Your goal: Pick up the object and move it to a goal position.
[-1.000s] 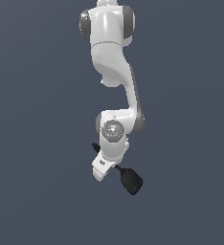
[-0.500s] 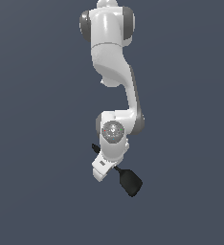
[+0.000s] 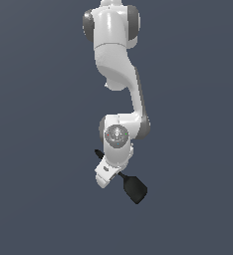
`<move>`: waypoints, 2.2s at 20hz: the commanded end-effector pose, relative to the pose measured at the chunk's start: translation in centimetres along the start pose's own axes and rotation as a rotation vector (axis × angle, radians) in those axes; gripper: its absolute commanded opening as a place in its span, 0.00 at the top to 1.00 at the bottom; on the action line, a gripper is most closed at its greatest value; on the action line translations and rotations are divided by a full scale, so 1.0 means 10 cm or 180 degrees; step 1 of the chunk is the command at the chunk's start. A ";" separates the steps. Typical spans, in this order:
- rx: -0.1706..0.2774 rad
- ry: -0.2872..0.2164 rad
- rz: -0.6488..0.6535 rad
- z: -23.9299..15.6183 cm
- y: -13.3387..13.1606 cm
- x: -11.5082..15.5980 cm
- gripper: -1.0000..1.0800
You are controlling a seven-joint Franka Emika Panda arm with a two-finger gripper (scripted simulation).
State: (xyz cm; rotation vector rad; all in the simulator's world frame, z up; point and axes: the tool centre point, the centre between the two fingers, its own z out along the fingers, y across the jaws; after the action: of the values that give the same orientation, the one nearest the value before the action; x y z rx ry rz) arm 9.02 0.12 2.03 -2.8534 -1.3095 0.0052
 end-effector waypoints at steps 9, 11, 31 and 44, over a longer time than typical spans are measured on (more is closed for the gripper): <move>-0.0009 0.0005 0.0001 -0.49 0.03 -0.23 1.00; -0.0010 0.0003 0.0001 -0.66 0.04 -0.31 1.00; -0.0008 0.0009 -0.0003 -2.85 0.15 -1.33 1.00; -0.0008 0.0010 -0.0002 -4.19 0.27 -1.94 1.00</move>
State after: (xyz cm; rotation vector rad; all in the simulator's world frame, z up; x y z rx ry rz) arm -1.14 -15.83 42.56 -2.8544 -1.3098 -0.0008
